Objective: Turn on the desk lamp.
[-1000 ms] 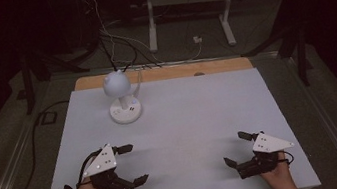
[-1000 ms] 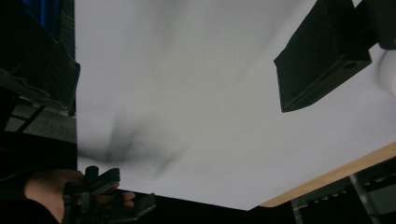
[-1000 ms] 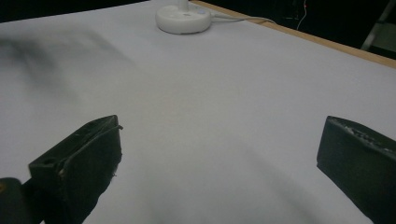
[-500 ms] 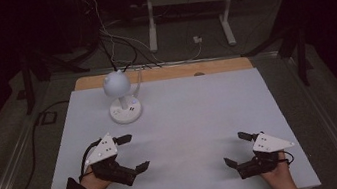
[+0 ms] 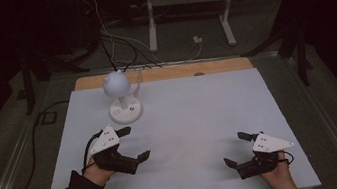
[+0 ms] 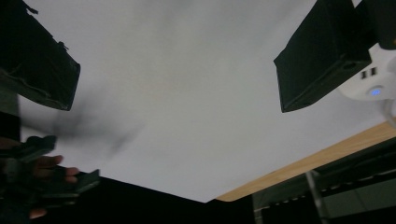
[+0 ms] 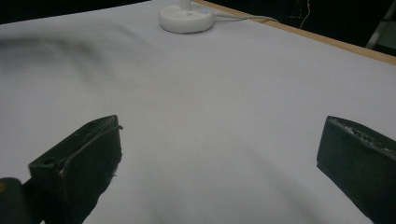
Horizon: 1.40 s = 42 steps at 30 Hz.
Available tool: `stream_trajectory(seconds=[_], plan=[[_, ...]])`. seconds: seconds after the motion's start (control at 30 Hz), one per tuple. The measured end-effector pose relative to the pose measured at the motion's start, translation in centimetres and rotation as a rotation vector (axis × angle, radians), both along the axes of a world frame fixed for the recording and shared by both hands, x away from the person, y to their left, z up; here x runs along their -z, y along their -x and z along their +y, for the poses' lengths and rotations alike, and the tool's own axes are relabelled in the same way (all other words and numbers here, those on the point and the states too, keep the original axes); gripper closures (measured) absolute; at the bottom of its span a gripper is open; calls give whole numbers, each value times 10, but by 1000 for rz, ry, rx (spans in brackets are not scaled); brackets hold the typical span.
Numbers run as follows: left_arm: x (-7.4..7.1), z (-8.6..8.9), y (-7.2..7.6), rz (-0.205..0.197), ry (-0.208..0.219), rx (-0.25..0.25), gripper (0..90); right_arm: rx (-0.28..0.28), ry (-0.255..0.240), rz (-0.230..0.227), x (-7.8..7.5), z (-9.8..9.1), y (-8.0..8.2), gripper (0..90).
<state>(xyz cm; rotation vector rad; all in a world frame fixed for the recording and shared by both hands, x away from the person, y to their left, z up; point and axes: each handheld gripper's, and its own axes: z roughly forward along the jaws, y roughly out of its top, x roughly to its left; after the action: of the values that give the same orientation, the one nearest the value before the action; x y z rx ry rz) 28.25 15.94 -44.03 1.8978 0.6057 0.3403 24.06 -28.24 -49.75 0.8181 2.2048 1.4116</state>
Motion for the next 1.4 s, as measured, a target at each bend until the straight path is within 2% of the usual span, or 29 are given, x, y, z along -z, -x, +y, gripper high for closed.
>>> stream_trajectory(seconds=[0.17,0.33,0.47,0.6,0.7,0.8,0.93,1.27,1.33,1.4], plan=[[-2,-1,-8,-6,-7,-44,3,-2,0,3,0,0,0,0],[0,-6,-17,-24,-35,-114,3,-5,2,5,1,0,0,0],[2,-8,-21,-29,-49,-147,3,-6,3,9,1,1,0,0],[4,-10,-27,-23,-41,-186,4,-7,0,11,1,0,0,0],[6,-12,-31,-31,-65,-214,4,-10,1,10,1,0,0,0],[8,-13,-35,-23,-58,-251,4,-10,-1,14,1,0,0,0],[8,-13,-40,-21,-43,-269,4,-11,-1,14,1,0,0,0],[11,-11,-54,43,-14,-354,4,-18,-4,18,1,0,-1,0],[12,-12,-59,77,0,-371,4,-18,-9,22,1,0,-1,0],[12,-14,-61,70,-15,-403,3,-19,-5,22,1,1,0,0]])
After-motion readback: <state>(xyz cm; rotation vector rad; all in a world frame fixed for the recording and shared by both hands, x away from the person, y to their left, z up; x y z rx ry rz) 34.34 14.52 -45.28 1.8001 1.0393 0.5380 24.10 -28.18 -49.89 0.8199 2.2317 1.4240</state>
